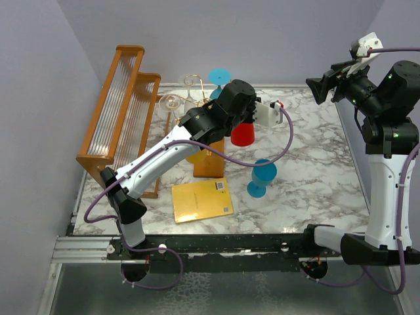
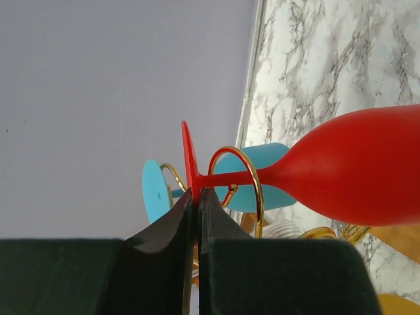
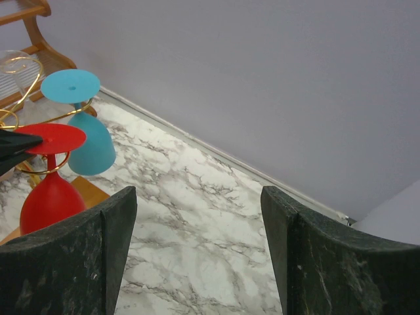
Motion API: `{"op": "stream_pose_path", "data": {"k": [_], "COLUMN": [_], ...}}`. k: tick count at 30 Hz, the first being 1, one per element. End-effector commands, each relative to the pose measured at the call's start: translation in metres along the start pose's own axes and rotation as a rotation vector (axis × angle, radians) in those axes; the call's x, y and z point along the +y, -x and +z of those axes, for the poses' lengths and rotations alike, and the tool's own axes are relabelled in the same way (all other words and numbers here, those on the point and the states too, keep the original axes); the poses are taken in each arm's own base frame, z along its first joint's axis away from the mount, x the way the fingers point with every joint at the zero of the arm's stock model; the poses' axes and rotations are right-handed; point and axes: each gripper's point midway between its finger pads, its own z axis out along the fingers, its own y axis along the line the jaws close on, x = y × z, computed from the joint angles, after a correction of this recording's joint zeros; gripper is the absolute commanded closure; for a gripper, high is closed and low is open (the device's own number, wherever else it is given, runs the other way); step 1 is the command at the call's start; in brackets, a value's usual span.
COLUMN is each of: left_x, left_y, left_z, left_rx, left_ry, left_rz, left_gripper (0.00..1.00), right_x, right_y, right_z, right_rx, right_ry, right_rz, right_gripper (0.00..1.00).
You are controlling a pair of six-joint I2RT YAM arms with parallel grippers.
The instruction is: Place the wine glass upside down on the wine glass rack
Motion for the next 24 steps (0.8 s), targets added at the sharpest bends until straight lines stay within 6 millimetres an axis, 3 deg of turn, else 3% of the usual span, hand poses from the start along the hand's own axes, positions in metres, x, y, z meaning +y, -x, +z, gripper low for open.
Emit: {"op": "stream_pose_path", "data": {"k": [1,13,24], "left_x": [0.011,0.007,0.0], "left_y": [-0.005,-0.012,-0.011], "left_z": [-0.002,-0.01,-0.019], "left_rx": [0.038,0.059,0.037], "left_ry": [0.062,0.045,0.005], "left_rz": [-0.003,-0.033,-0.066], "left_gripper": [0.95,0.92,0.79], "right_x": [0.001,0.0,-0.009], "right_y": [0.009,0.007,-0.012], "right_z": [-0.004,-0.004,-0.002], "right_rx": [-0.033,-0.03,0.028], "right_ry": [0.005,-0.001,-0.038], "right_rz": [-0.009,-0.014,-0.034], "right_gripper": [0.24,0.24,0.23]}}
